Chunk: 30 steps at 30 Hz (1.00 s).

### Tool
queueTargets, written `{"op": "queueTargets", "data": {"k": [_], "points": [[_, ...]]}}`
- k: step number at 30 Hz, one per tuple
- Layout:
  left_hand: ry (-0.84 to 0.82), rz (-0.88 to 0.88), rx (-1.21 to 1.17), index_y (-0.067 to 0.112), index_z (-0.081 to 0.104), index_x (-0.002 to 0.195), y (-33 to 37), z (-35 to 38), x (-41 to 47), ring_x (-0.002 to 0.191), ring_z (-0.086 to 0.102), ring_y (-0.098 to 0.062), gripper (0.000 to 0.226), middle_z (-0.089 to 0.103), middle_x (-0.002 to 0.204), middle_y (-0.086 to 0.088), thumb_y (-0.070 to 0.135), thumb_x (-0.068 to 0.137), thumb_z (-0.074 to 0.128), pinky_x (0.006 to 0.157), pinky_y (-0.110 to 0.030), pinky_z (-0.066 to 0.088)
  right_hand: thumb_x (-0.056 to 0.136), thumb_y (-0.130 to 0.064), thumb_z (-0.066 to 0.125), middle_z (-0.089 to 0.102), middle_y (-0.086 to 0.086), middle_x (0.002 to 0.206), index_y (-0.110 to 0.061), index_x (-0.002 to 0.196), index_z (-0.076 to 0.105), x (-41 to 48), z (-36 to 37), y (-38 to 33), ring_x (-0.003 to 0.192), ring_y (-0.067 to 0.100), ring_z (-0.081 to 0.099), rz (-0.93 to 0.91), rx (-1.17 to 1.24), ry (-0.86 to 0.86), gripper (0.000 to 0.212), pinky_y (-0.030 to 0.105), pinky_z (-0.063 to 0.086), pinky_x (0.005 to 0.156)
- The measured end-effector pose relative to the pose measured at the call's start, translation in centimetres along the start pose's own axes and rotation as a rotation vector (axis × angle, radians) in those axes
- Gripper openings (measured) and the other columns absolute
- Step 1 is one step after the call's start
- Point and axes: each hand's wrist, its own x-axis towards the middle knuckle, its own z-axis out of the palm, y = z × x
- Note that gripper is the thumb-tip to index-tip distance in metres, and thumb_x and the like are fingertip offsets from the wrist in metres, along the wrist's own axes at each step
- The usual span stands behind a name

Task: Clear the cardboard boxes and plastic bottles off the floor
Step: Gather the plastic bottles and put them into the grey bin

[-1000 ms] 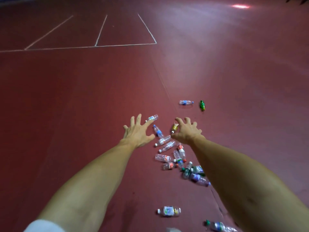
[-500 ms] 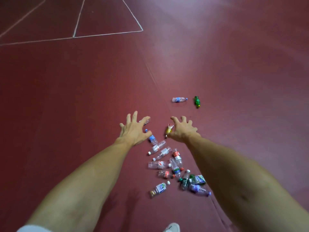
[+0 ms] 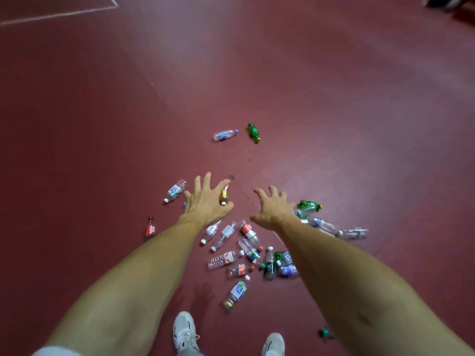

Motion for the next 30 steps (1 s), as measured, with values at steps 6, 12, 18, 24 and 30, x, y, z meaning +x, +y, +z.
{"op": "queueTargets", "data": {"k": [6,12,18,24,30], "points": [[-0.105,0.096,-0.010,0.046,0.027,0.151,-1.3,2.6,6.1,0.152,0.000,-0.035,0.068,0.002,0.166,-0.008,0.052,0.089,0.055,0.114,-0.065,0.018,0.085,-0.054,0.064,0.019,0.010,0.158,-0.036,0.153,0.021,4.2,2.9,0.3,0.138,0.040,0.026,0.114,0.039,-0.013,0.083,0.058,0.039,0.106],[-0.153,0.133,0.002,0.047,0.025,0.152,-2.1,12.2,10.3,0.152,-0.002,-0.034,0.067,0.000,0.166,-0.008,0.056,0.091,0.052,0.115,-0.067,0.016,0.091,-0.064,0.052,0.016,0.010,0.160,-0.035,0.156,0.014,9.8,12.1,3.2,0.142,0.042,0.020,0.150,0.061,-0.023,0.081,0.061,0.033,0.109],[-0.189,0.113,0.057,0.049,0.023,0.152,-5.1,28.5,14.3,0.152,-0.002,-0.035,0.070,-0.001,0.167,-0.007,0.060,0.090,0.052,0.116,-0.066,0.014,0.089,-0.069,0.052,0.010,0.007,0.163,-0.039,0.157,0.011,16.2,27.0,7.2,0.144,0.039,0.018,0.171,0.058,-0.072,0.085,0.062,0.032,0.106],[-0.241,0.125,0.105,0.051,0.020,0.152,-8.5,46.1,17.9,0.152,-0.006,-0.036,0.073,-0.006,0.167,-0.007,0.062,0.088,0.052,0.116,-0.067,0.013,0.088,-0.068,0.056,0.008,0.007,0.164,-0.041,0.156,0.010,21.9,43.5,10.7,0.144,0.040,0.019,0.180,0.072,-0.120,0.087,0.061,0.031,0.108],[-0.237,0.141,0.088,0.050,0.013,0.154,-10.7,59.8,22.3,0.152,-0.012,-0.035,0.086,-0.010,0.167,-0.006,0.067,0.083,0.059,0.116,-0.069,0.003,0.083,-0.079,0.051,0.003,0.006,0.166,-0.044,0.157,0.003,29.2,56.7,14.2,0.147,0.040,0.012,0.159,0.083,-0.041,0.095,0.066,0.029,0.110]]}}
